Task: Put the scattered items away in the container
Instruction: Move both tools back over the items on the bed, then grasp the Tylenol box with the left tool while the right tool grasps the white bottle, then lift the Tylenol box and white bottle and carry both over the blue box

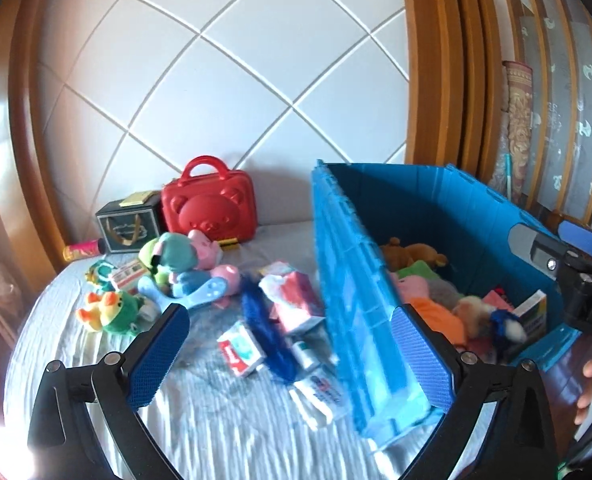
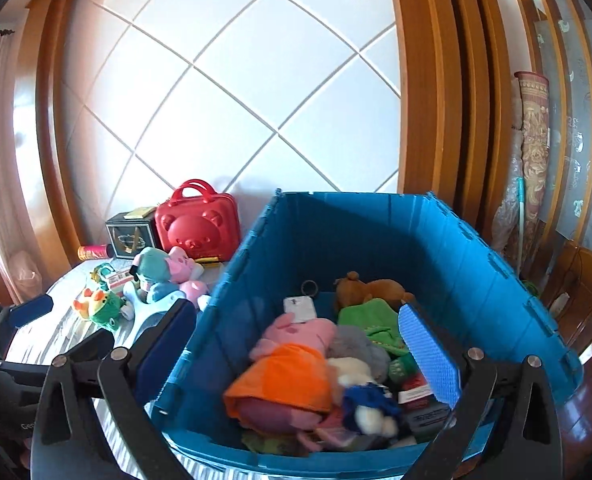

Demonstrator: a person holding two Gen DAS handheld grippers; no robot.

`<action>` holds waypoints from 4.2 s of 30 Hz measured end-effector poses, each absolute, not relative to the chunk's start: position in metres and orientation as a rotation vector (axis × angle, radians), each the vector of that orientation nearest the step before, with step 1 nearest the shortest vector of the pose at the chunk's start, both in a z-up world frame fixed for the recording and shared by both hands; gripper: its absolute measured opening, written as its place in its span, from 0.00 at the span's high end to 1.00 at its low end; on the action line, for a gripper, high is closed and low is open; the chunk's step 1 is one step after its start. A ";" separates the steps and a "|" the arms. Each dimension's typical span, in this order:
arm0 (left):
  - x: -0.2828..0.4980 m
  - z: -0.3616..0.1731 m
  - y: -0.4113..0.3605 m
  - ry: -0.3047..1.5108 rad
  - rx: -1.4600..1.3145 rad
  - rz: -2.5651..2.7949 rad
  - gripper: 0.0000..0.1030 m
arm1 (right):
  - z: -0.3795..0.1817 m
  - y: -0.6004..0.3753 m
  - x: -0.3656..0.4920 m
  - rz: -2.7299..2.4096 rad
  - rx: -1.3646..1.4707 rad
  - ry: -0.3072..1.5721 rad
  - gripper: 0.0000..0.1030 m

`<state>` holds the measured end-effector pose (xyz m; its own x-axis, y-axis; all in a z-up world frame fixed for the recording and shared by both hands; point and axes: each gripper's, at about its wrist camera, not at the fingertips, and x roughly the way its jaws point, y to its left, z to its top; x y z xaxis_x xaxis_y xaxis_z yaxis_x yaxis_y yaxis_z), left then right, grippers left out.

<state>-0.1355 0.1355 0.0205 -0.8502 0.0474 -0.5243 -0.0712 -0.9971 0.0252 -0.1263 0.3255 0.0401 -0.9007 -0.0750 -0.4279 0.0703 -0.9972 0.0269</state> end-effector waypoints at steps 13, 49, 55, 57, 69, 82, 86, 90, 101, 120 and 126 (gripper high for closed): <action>-0.171 -0.043 -0.065 -0.045 -1.136 3.064 0.00 | -0.008 0.154 -0.181 -2.809 0.816 0.090 0.00; -0.363 -0.243 -0.078 0.147 -1.598 2.715 0.03 | -0.309 0.142 -0.377 -2.589 1.653 -0.066 0.00; -0.376 -0.241 -0.089 0.153 -1.586 2.684 0.03 | -0.300 0.085 -0.344 -2.483 1.576 -0.111 0.00; -0.381 -0.242 -0.084 0.164 -1.576 2.655 0.03 | -0.290 0.093 -0.332 -2.552 1.576 -0.129 0.00; -0.416 -0.283 -0.003 0.252 -1.598 2.410 0.43 | -0.279 0.137 -0.312 -2.649 1.652 -0.199 0.50; -0.418 -0.294 -0.045 0.285 -1.673 2.473 0.55 | -0.290 0.116 -0.345 -2.569 1.672 -0.179 0.66; -0.429 -0.304 -0.043 0.294 -1.710 2.470 0.53 | -0.290 0.114 -0.355 -2.573 1.678 -0.167 0.66; -0.429 -0.301 -0.042 0.273 -1.689 2.478 0.55 | -0.299 0.114 -0.362 -2.565 1.722 -0.157 0.66; -0.407 -0.261 -0.041 0.245 -1.551 2.519 0.56 | -0.270 0.110 -0.353 -2.627 1.653 -0.141 0.67; -0.316 -0.094 -0.073 0.136 -1.082 2.721 0.56 | -0.068 0.062 -0.273 -2.903 1.087 0.025 0.67; -0.283 -0.036 -0.051 0.105 -0.901 2.742 0.56 | 0.000 0.087 -0.232 -3.025 0.900 0.071 0.67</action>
